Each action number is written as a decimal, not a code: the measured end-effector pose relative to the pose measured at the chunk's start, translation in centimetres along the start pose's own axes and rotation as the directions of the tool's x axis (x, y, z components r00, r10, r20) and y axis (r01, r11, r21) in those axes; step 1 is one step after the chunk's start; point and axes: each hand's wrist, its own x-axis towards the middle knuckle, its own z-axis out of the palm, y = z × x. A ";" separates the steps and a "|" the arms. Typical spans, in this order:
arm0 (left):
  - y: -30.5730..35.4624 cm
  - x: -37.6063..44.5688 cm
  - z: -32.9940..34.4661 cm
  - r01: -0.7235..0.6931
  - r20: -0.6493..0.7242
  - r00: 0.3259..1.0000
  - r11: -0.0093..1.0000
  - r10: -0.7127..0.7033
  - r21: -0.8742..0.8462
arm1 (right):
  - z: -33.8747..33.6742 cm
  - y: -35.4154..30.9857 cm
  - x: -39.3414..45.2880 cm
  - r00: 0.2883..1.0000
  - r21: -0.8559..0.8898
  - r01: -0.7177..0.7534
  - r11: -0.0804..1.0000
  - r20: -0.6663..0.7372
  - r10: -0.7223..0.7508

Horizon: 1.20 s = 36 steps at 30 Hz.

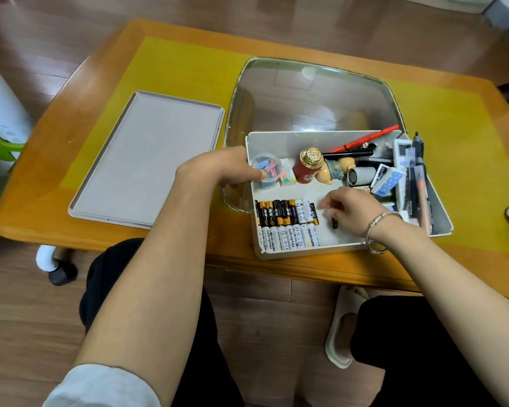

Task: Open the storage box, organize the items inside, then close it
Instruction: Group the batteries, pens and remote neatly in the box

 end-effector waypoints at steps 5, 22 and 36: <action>0.0 0.0 0.0 -0.005 0.001 1.000 1.000 0.005 -0.008 | -0.4 -0.3 0.0 0.998 0.149 0.018 0.989 -0.061 -0.009; 0.1 -0.1 -0.1 -0.006 0.001 1.000 1.000 0.006 -0.011 | 0.1 -0.5 1.7 0.946 0.246 -0.280 0.928 0.234 0.223; -0.1 0.1 0.0 0.002 -0.011 1.000 1.000 -0.002 0.002 | -0.1 -1.0 0.8 0.908 0.115 -0.211 0.971 0.392 0.151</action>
